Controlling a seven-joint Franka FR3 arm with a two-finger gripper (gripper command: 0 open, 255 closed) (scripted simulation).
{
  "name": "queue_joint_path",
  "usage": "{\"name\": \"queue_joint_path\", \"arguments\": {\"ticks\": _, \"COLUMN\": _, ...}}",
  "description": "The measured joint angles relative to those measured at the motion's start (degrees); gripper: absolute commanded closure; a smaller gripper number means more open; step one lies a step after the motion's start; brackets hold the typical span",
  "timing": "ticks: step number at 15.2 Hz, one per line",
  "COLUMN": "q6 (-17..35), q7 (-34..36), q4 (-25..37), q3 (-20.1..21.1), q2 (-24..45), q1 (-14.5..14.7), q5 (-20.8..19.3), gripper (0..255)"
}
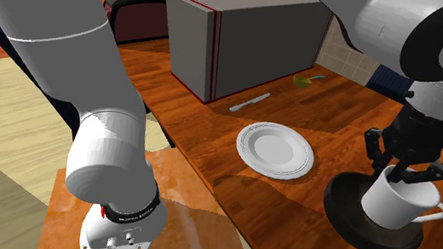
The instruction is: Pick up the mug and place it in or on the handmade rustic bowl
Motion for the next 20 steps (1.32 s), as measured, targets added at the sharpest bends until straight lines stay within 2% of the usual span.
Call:
{"name": "queue_joint_path", "arguments": {"ticks": 3, "q6": 0.08, "q7": 0.0, "q4": -0.05, "q3": 0.0, "q2": 0.01, "q1": 0.0, "q5": 0.0, "gripper": 255}}
{"name": "queue_joint_path", "arguments": {"ticks": 4, "q6": 0.08, "q7": 0.0, "q4": -0.06, "q3": 0.0, "q2": 0.01, "q1": 0.0, "q5": 0.0, "gripper": 0}}
{"name": "queue_joint_path", "arguments": {"ticks": 10, "q6": 0.09, "q7": 0.0, "q4": -0.05, "q3": 0.0, "q2": 0.0, "q1": 0.0, "q5": 0.0, "gripper": 0}}
{"name": "queue_joint_path", "arguments": {"ticks": 15, "q6": -6.21, "q7": 0.27, "q4": 4.6, "q3": 0.46, "q2": -1.71, "q1": 0.3, "q5": -0.13, "gripper": 0}}
{"name": "queue_joint_path", "arguments": {"ticks": 20, "q6": -7.09, "q7": 0.21, "q4": 5.18, "q3": 0.46, "q2": -1.97, "q1": 0.28, "q5": -0.16, "gripper": 0}}
